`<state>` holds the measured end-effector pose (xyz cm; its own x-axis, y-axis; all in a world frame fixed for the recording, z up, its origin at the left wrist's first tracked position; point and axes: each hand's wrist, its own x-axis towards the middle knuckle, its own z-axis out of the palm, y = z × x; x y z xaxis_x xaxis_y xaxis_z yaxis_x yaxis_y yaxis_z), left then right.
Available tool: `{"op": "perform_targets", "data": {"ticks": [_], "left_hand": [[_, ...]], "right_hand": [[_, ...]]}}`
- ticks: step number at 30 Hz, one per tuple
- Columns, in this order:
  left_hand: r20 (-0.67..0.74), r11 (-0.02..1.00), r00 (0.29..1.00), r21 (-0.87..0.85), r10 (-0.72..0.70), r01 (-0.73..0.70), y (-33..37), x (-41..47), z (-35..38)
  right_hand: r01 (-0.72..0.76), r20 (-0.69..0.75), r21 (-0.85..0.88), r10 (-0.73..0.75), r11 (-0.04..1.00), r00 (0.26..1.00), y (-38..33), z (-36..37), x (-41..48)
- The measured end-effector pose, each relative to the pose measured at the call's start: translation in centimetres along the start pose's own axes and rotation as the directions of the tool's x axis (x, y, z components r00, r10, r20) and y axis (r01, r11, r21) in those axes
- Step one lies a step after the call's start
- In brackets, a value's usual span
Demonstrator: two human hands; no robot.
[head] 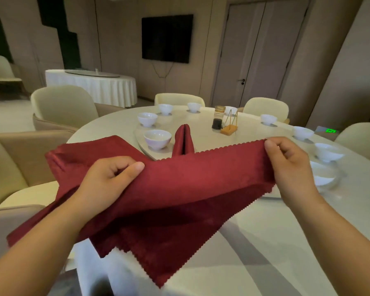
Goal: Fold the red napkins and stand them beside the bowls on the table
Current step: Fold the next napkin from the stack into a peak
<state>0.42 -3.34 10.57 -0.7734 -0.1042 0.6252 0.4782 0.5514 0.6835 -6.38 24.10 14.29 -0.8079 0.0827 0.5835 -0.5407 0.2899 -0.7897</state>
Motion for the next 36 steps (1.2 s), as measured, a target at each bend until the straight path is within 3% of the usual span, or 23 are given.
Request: {"op": "perform_targets", "data": {"ticks": [6, 11, 14, 19, 22, 27, 31, 36], "left_hand": [[-0.089, 0.993, 0.996, -0.117, 0.004, -0.015, 6.3, 0.6, -2.2], [-0.190, 0.944, 0.982, -0.322, 0.013, -0.075, 10.8, 1.1, -4.6], [-0.185, 0.954, 0.983, -0.298, -0.016, -0.041, 11.1, 1.8, -5.5], [-0.149, 0.980, 0.984, -0.183, -0.102, 0.074, 9.1, 1.7, -5.0], [-0.117, 0.991, 0.990, -0.120, -0.074, 0.060, 8.1, 1.8, -5.1], [-0.138, 0.988, 0.990, 0.145, -0.028, 0.048, 4.8, 3.4, -4.1], [-0.133, 0.924, 0.984, 0.349, -0.117, 0.157, -0.3, 4.0, -2.2], [-0.130, 0.786, 0.969, 0.567, -0.209, 0.245, -5.3, 3.6, 0.6]], "right_hand": [[0.244, -0.058, -0.086, -0.249, 0.966, 0.967, -7.8, -3.2, 1.5], [0.398, -0.071, -0.140, -0.410, 0.907, 0.909, -14.5, -5.5, 2.3], [0.454, -0.010, -0.182, -0.464, 0.872, 0.886, -16.4, -5.6, 2.0], [0.428, 0.162, -0.301, -0.397, 0.852, 0.903, -15.0, -4.2, 1.7], [0.403, 0.159, -0.344, -0.370, 0.848, 0.915, -13.0, -3.1, 2.3], [0.298, 0.132, -0.374, -0.267, 0.878, 0.955, -7.9, 0.0, 3.4], [0.241, 0.209, -0.422, -0.165, 0.874, 0.964, -2.5, 3.3, 3.3], [0.176, 0.325, -0.575, 0.026, 0.799, 0.945, 3.8, 6.8, 2.9]]}}
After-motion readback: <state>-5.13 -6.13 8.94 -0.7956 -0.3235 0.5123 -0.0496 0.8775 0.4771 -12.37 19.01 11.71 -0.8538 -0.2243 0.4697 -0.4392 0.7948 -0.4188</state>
